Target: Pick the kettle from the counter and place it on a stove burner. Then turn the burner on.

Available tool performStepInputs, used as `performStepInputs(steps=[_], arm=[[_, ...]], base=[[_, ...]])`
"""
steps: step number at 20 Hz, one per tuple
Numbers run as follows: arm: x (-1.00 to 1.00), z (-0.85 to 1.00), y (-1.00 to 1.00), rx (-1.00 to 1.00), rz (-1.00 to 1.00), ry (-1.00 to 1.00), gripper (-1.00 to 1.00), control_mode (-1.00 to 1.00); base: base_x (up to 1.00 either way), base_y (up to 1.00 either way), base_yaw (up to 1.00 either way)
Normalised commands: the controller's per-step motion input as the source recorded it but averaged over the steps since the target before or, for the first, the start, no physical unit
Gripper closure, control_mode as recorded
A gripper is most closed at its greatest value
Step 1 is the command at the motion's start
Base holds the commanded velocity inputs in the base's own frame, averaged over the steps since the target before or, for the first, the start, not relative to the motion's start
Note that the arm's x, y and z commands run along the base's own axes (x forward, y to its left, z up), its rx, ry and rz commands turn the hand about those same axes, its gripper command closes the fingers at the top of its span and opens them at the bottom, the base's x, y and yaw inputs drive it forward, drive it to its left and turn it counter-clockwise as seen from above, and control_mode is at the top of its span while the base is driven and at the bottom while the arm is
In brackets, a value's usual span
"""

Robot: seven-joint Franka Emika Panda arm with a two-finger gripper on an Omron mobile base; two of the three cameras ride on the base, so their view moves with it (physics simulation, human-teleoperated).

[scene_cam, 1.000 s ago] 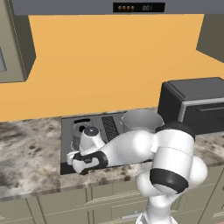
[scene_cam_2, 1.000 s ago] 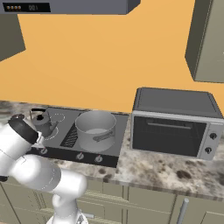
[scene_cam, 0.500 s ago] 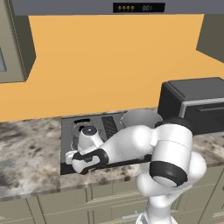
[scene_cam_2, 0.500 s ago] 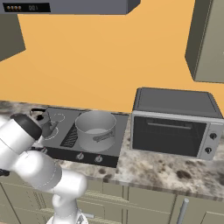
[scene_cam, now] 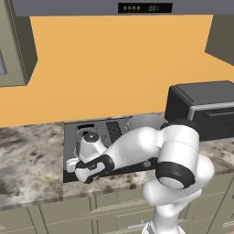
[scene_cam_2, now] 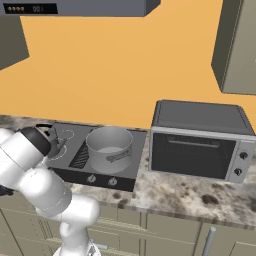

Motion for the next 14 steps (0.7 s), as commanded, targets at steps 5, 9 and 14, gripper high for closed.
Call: performStepInputs(steps=[5, 9, 14], arm=[[-0.12, -0.23, 0.00, 0.00, 0.00, 0.00, -1.00, -1.00], [-0.03, -0.05, 0.00, 0.00, 0.00, 0.00, 1.00, -1.00], [0.00, 0.00, 0.00, 0.00, 0.00, 0.00, 1.00, -1.00]], base=[[0.00, 0.00, 0.00], [0.00, 0.00, 0.00], [0.00, 0.00, 0.00]])
